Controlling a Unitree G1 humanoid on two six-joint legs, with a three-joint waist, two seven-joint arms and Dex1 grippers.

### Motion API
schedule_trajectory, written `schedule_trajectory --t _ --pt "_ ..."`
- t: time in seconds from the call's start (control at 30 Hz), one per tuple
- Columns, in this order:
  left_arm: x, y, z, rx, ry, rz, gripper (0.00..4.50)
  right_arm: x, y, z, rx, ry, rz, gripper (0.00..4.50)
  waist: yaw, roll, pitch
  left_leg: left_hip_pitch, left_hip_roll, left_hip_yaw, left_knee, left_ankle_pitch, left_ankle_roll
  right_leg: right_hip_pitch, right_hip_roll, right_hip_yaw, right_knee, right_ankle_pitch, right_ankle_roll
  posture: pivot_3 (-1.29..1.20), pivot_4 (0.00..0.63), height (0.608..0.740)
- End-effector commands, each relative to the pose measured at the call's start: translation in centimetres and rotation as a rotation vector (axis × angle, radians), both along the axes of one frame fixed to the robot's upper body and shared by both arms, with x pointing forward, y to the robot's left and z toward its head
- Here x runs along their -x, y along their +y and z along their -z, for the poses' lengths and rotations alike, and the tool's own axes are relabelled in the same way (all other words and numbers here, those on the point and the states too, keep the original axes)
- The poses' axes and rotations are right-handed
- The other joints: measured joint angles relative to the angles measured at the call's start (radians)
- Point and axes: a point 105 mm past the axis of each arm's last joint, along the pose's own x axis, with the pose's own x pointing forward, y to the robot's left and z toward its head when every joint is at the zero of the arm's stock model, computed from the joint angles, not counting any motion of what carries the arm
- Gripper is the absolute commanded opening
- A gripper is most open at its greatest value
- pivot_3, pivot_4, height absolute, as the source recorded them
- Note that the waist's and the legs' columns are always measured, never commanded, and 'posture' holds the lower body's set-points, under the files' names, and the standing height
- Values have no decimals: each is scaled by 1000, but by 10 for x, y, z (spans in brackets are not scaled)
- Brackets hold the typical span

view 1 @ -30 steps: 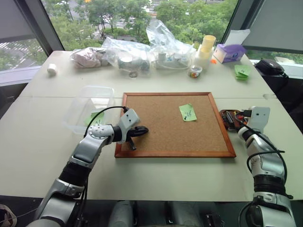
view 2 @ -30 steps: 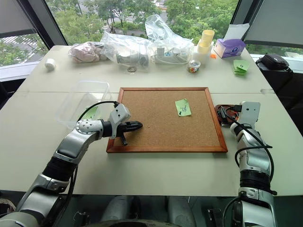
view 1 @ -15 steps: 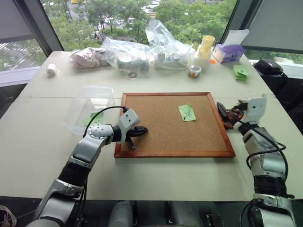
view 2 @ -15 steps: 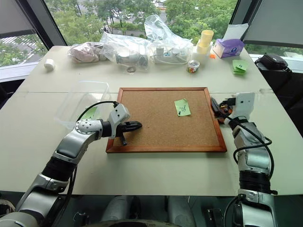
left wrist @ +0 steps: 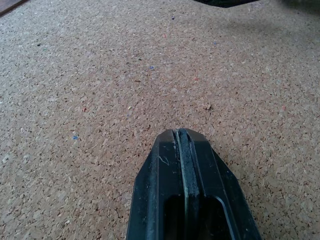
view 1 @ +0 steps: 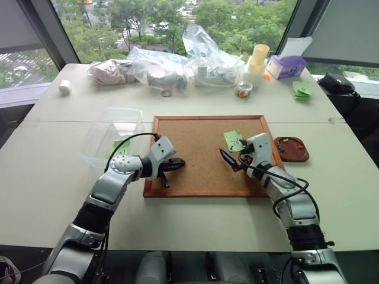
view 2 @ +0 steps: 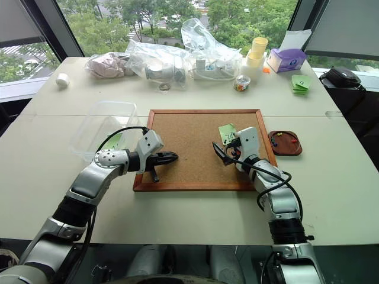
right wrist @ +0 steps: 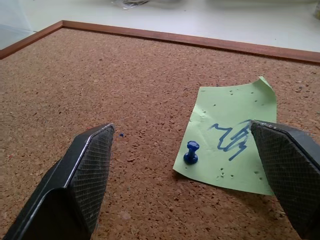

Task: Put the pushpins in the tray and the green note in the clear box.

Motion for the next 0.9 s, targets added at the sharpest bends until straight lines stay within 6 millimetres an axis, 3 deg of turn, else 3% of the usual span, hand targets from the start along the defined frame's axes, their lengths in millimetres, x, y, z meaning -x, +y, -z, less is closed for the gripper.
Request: schedule_trajectory --t 0.03,0.13,0.2,0.3,0.47,0.8,0.9 --pt "8 5 24 -49 86 -8 0 -1 1 -6 -6 -28 -4 4435 0 0 0 0 0 0 0 0 0 0 0 0 0 0 0 0 150 738" --pt "7 5 24 -49 85 -12 0 -1 2 1 -3 7 -16 4435 0 0 0 0 0 0 0 0 0 0 0 0 0 0 0 0 150 738" --pt "7 5 24 -48 85 -11 0 -2 3 4 -3 26 -19 3914 0 0 0 0 0 0 0 0 0 0 0 0 0 0 0 0 150 738" --pt "7 5 24 -49 83 -10 0 -3 4 8 9 48 -16 2693 0 -1 -1 0 0 0 0 0 0 0 0 0 0 0 0 0 150 738" --pt "7 5 25 -52 81 -9 0 -2 6 11 16 70 -26 17 -1 -2 -1 1 0 0 0 0 0 1 0 0 0 0 0 0 150 738" --pt "6 6 25 -52 73 -18 0 0 4 16 34 91 -34 17 -1 -3 -2 2 0 0 0 0 0 2 0 0 0 0 0 0 150 738" --pt "6 6 24 -53 72 -20 0 -4 -4 -7 22 -22 3 17 -1 -3 -2 2 0 0 0 0 0 2 0 0 0 0 0 0 150 738"
